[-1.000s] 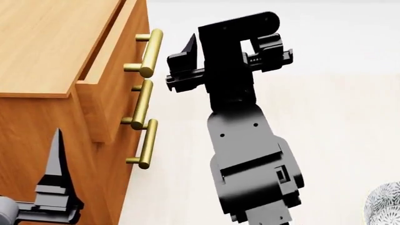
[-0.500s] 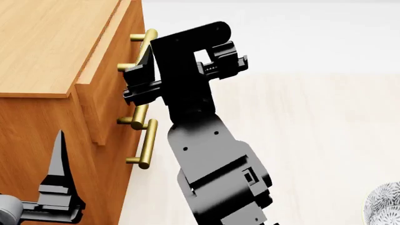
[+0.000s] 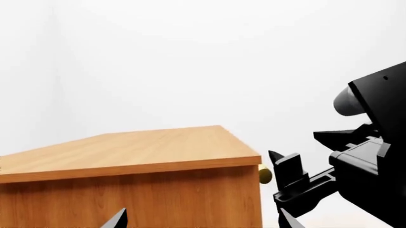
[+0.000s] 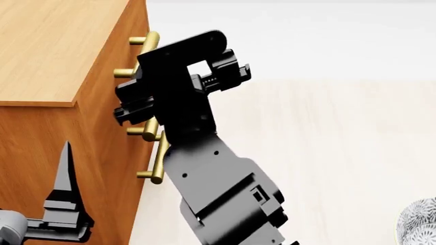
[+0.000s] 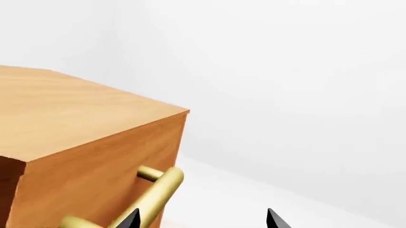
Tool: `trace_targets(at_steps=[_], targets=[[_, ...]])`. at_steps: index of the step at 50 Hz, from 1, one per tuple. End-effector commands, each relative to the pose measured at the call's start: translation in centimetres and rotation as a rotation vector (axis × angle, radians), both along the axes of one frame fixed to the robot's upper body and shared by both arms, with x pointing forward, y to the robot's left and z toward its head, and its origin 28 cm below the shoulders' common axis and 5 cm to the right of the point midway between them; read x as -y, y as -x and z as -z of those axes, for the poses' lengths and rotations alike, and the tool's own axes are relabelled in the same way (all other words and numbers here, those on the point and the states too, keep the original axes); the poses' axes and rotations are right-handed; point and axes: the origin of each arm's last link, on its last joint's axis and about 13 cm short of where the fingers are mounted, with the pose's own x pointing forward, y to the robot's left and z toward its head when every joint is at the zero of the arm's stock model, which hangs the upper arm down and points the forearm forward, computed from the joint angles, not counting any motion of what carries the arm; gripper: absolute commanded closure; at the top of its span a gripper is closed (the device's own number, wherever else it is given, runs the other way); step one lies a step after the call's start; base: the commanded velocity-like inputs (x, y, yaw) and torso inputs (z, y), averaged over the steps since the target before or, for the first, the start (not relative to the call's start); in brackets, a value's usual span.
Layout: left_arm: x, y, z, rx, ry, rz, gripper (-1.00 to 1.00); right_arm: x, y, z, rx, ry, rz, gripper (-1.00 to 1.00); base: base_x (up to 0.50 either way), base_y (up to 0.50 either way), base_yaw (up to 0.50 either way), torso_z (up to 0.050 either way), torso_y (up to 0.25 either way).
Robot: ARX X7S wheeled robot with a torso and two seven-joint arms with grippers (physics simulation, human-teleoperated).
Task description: Close the top drawer of the cabinet and put the bowl on top of it.
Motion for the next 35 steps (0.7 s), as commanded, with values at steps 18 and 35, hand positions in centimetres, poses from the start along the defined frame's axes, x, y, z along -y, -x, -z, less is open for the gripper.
trace_targets(at_steps=[18, 35], targets=[[-0.2, -0.2, 0.3, -0.011, 0.006, -0.003, -1.0, 7.5, 5.5, -6.6, 0.075, 0.202, 0.037, -1.0, 0.0, 0.0, 0.0, 0.0, 0.0], [-0.2, -0.7, 0.8, -0.023, 0.006, -0.001, -1.0, 14.1, 10.4, -9.1, 0.07, 0.382, 0.196, -1.0, 0.0, 0.0, 0.0, 0.0, 0.0]])
